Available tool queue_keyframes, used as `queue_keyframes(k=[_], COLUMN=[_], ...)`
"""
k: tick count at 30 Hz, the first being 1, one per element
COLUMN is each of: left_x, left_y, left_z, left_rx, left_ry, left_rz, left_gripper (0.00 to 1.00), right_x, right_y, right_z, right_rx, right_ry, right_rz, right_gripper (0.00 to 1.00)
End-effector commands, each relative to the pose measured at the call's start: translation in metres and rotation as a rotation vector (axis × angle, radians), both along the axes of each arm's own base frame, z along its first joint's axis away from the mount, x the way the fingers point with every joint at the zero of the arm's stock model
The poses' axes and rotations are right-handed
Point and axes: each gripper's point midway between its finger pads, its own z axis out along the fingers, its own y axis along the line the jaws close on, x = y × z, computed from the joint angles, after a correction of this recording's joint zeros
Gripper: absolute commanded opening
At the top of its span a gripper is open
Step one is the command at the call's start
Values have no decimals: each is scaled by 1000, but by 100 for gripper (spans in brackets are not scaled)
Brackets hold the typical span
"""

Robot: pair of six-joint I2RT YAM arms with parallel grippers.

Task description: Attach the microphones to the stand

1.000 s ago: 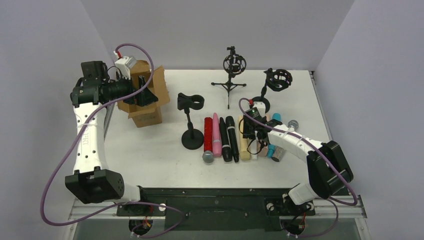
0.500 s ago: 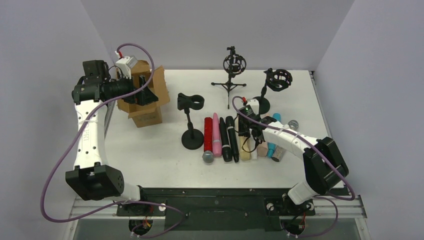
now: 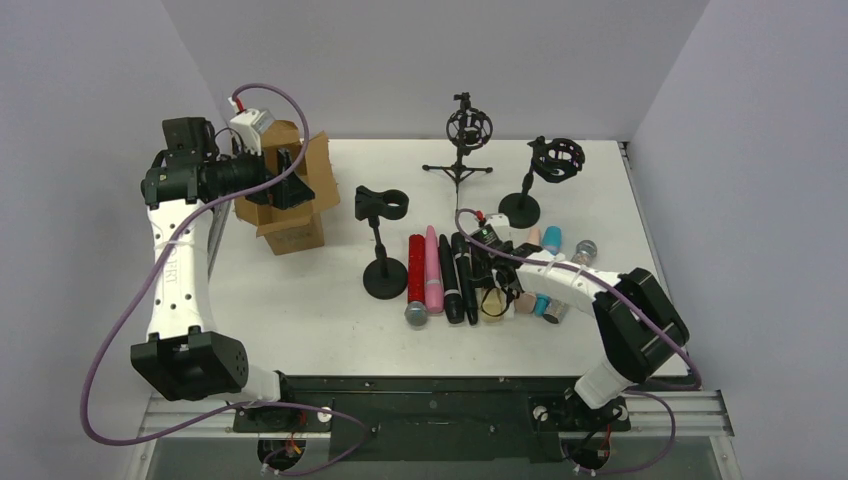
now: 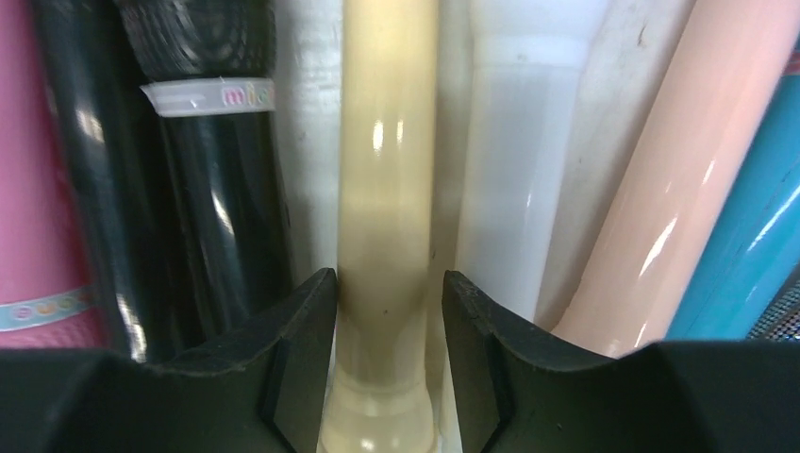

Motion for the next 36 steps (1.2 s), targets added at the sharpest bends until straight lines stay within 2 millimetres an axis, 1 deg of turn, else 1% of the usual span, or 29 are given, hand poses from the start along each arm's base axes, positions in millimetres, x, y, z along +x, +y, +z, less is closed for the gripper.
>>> queue_keyframes(k=[1,4,6,8,9,10,11,12,13,14,18,19,20,21,22,23,24,25,26,27,28,29,30,31,32,33,34,35,36], left_x=[6,7,7,8,8,6,7,6,8,5,1,0,-5,-8,-14,-21,-26,-34,-40,-51,-56,-66,-69,-80,-83,-92,-96,-104,-108], left_y=[-1,-6,-13,-19,-21,-26,-27,-30,-31,-34,-43,-44,-49,-50,-56,-59,-66,-71,-79,-91,-97,-107,-112,-122,-127,-136,-140,-147,-149], left_z=[34,40,44,47,48,50,52,56,62,71,108,120,127,136,142,150,152,156,159,162,165,168,177,173,183,177,178,175,173], left_rx=[33,27,26,25,29,43,52,67,75,81,130,159,158,185,182,227,255,331,364,425,465,537,581,631,665,707,734,780,799], left_ry=[-134,-150,-167,-190,-201,-230,-252,-289,-328,-374,-603,-675,-713,-772,-810,-885,-925,-1014,-1065,-1154,-1208,-1306,-1400,-1486,-1585,-1665,-1723,-1801,-1837], left_rz=[-22,-42,-70,-103,-118,-151,-166,-189,-201,-231,-316,-340,-379,-410,-452,-495,-532,-581,-618,-667,-685,-714,-718,-753,-744,-780,-791,-828,-840], left_gripper=[96,96,96,96,96,96,96,96,96,96,96,96,96,96,96,96,96,96,96,96,96,96,96,96,96,96,96,96,96], right_x=[-7,-12,-13,-10,-9,-6,-3,0,3,5,5,0,-2,-10,-13,-21,-25,-34,-37,-46,-49,-59,-64,-71,-75,-79,-83,-88,-91], right_y=[4,6,9,14,16,19,22,26,28,32,44,48,52,60,66,76,82,92,99,108,115,124,133,139,148,153,161,167,175], right_z=[-19,-26,-28,-21,-14,-5,9,24,43,62,152,173,195,213,236,249,273,285,306,330,337,355,358,373,376,388,389,399,399], right_rx=[-4,-5,0,12,26,40,65,83,110,132,269,317,356,415,458,509,551,598,637,688,711,755,774,809,829,862,879,910,924], right_ry=[23,40,47,39,28,19,-8,-26,-61,-81,-203,-225,-251,-254,-274,-262,-283,-268,-288,-308,-302,-313,-295,-302,-286,-293,-275,-279,-258], right_rz=[2,11,19,25,27,30,31,34,37,44,92,127,147,195,228,284,315,372,402,457,477,531,560,599,620,646,662,693,705], right_gripper=[41,41,39,30,22,18,11,8,3,0,0,0,0,0,0,0,0,0,0,0,0,0,0,0,0,0,0,0,0])
